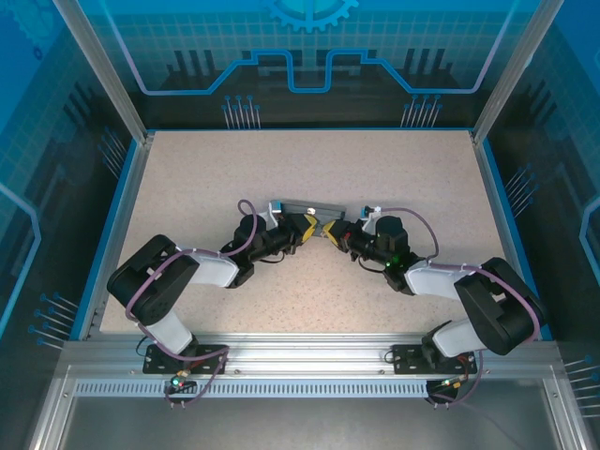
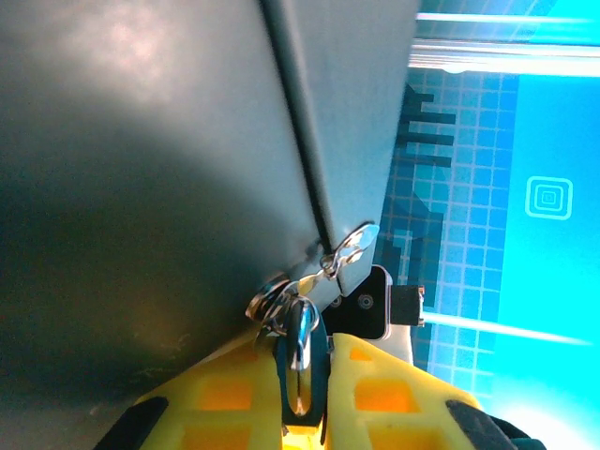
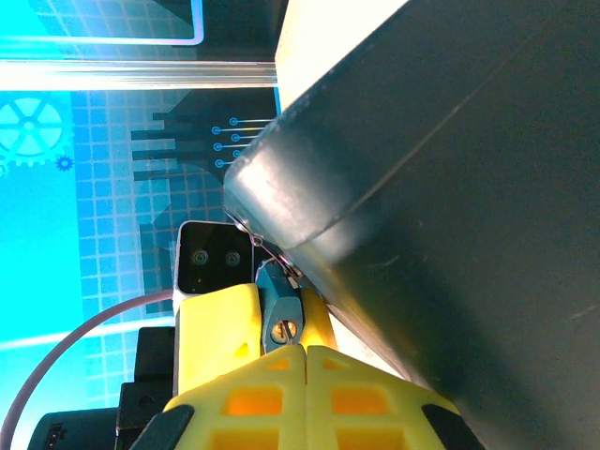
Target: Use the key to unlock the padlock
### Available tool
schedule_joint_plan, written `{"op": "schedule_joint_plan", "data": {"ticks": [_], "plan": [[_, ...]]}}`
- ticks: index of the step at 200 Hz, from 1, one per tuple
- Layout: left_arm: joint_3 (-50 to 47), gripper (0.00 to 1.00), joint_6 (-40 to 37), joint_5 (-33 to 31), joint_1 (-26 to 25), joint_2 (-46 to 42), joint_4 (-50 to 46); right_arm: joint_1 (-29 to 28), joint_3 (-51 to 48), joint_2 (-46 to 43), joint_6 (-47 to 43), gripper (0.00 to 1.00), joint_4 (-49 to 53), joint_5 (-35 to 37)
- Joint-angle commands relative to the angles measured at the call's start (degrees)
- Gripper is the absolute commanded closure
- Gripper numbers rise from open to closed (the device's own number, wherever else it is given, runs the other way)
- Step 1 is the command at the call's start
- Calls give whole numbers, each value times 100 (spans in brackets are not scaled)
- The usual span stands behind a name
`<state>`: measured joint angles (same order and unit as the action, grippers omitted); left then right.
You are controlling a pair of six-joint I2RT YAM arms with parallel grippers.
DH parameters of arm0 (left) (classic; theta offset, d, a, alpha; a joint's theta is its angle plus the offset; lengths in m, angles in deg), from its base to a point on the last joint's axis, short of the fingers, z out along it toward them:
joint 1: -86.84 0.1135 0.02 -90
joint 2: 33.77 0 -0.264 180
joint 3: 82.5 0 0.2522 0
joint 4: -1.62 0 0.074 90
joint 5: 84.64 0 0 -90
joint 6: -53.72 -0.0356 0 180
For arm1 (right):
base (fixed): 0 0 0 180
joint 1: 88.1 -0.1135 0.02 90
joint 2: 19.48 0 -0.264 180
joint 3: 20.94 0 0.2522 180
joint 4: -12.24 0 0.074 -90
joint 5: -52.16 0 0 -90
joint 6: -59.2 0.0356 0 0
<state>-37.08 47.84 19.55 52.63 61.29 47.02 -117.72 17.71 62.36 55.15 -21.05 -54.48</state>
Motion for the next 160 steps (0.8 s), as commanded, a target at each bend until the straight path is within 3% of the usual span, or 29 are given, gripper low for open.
{"op": "schedule_joint_plan", "data": {"ticks": [1, 34, 120, 160], "plan": [[51, 100, -4, 413, -116, -96, 516, -91, 175, 217, 18, 100, -319, 100], [68, 100, -9, 400, -160, -58, 516, -172, 382, 499, 282, 100, -750, 102], [13, 100, -7, 299, -243, 34, 586, -234, 485, 500, 170, 100, -382, 304], [143, 100, -35, 253, -348, 202, 583, -386, 1198, 1082, 264, 100, -498, 201]]}}
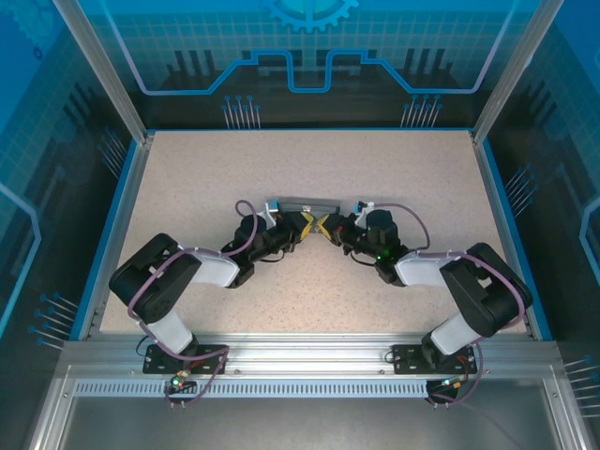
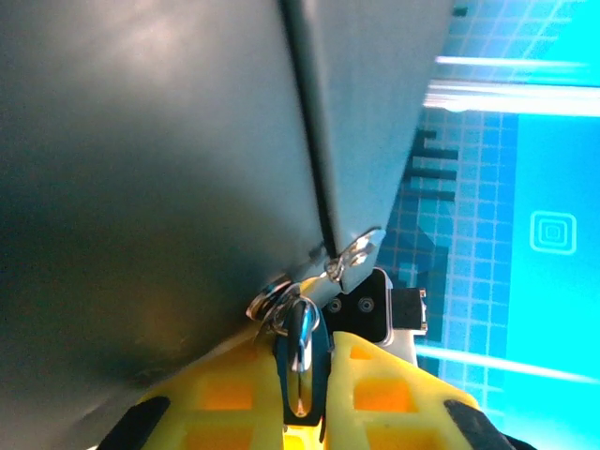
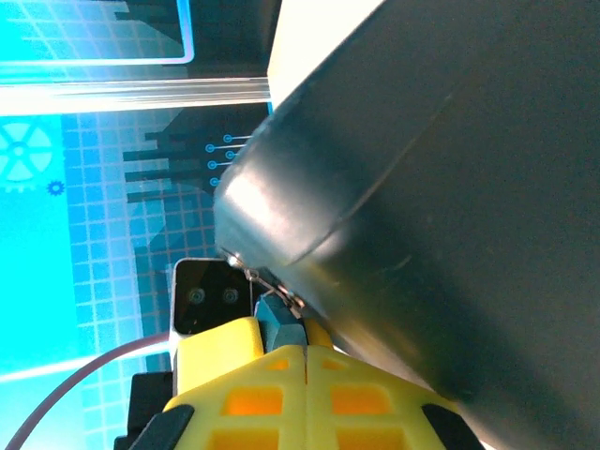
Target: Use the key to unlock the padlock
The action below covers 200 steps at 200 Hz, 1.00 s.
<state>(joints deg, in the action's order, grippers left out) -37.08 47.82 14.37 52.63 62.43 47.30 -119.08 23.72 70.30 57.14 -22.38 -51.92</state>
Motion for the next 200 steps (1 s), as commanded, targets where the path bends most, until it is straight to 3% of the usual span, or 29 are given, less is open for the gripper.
{"op": "schedule_joint_plan", "data": {"ticks": [1, 183, 200], "plan": [[145, 100, -33, 769, -349, 90, 557, -251, 600, 287, 61, 100, -361, -57], [-219, 100, -297, 387, -375, 664, 993, -42, 268, 393, 39, 100, -119, -259], [-243, 100, -290, 331, -366, 689, 982, 4, 231, 376, 6, 84, -110, -294]]}}
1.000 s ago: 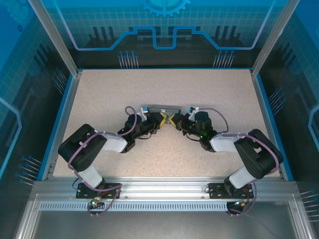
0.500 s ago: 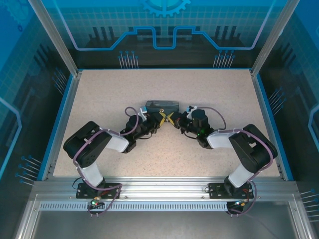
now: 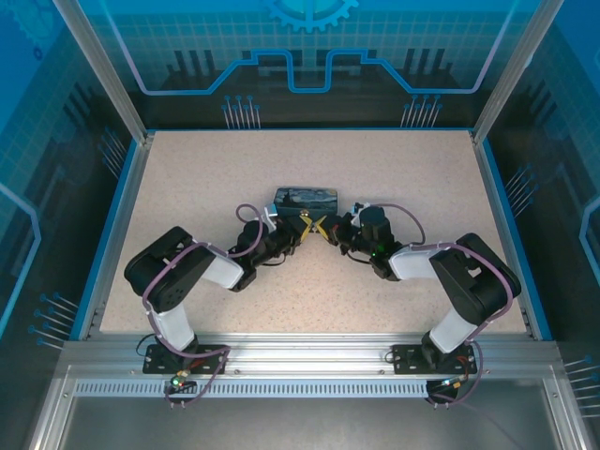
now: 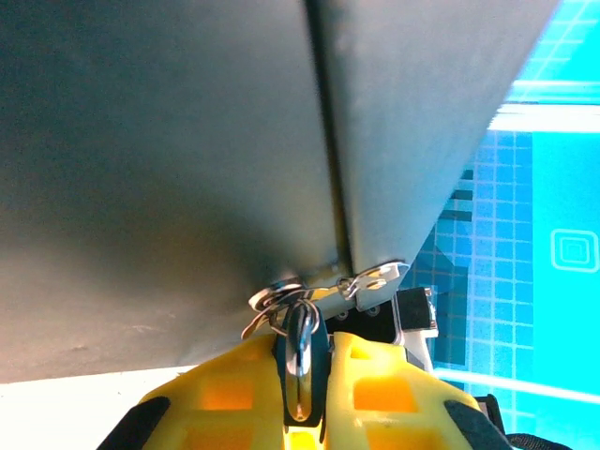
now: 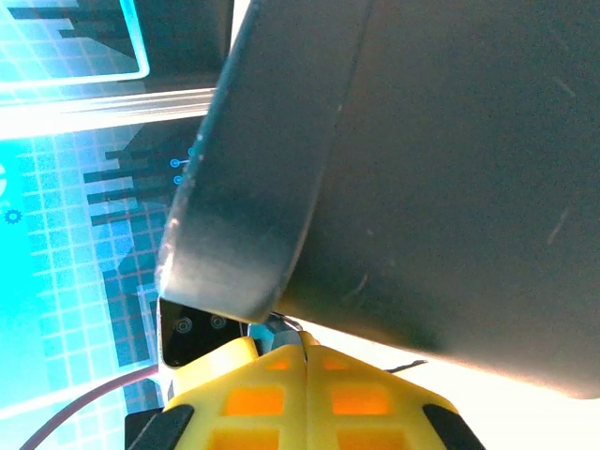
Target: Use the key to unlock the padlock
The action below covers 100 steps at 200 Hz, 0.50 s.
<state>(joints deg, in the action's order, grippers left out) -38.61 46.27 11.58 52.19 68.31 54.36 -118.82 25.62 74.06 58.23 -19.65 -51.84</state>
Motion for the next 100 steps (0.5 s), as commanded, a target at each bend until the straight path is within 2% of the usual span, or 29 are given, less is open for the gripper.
{"op": "schedule_joint_plan", "data": {"ticks": [1, 33, 54, 72, 100], "plan": [[-93, 100, -130, 605, -322, 101, 271, -18, 33, -1, -104, 83, -388, -304], [-96, 100, -63, 547, -266, 201, 312, 55, -19, -191, -255, 42, -179, -450], [-73, 100, -22, 529, -228, 241, 324, 133, -79, -461, -517, 23, 333, -651], [-43, 100, -18, 520, -187, 267, 311, 264, -152, -780, -934, 11, 1024, -890], [5, 100, 7, 551, -115, 295, 304, 542, -380, -1346, -1762, 7, 2210, -1216]]}}
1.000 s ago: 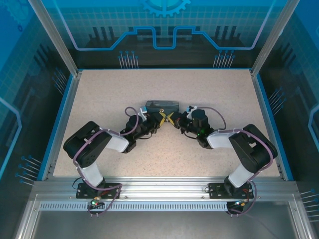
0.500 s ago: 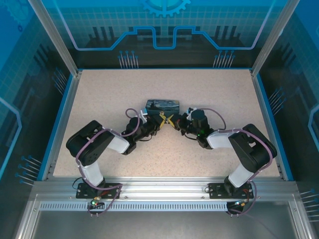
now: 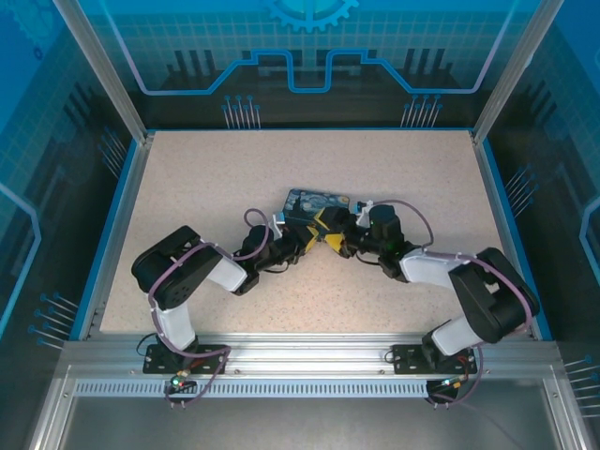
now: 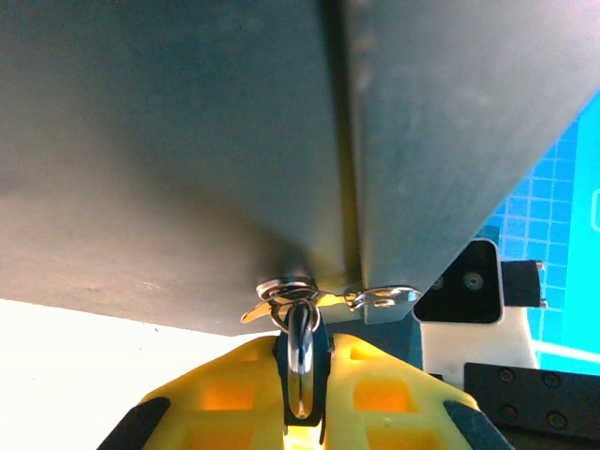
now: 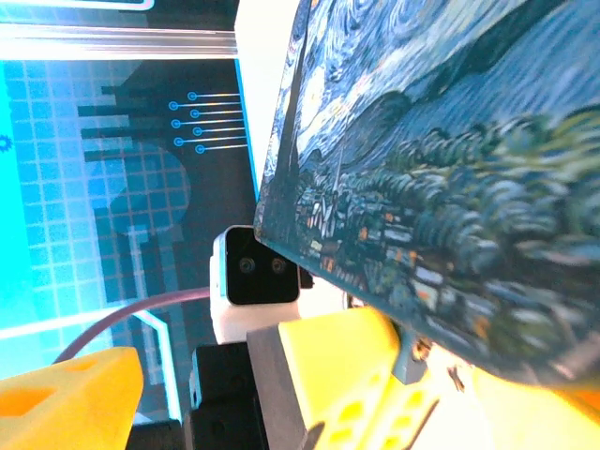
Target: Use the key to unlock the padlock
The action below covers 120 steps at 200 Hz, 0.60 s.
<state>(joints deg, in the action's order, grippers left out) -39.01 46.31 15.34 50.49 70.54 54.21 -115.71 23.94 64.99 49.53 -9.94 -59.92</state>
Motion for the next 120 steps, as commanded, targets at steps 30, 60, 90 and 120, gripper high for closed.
{"op": "schedule_joint_plan", "data": {"ticks": [30, 60, 90, 120], "plan": [[113, 100, 3, 226, 104, 75, 260, 544, -357, -996, -1730, 9, 2474, -588], [183, 100, -10, 290, 129, 63, 184, 516, 263, -1315, -3368, 21, 3913, -307], [195, 100, 23, 323, 142, 11, 49, -83, 1162, -1366, -5130, 37, 5061, 667], [234, 100, 153, 345, 142, -49, -164, -564, 1604, -1095, -6036, 50, 5319, 1457]]}}
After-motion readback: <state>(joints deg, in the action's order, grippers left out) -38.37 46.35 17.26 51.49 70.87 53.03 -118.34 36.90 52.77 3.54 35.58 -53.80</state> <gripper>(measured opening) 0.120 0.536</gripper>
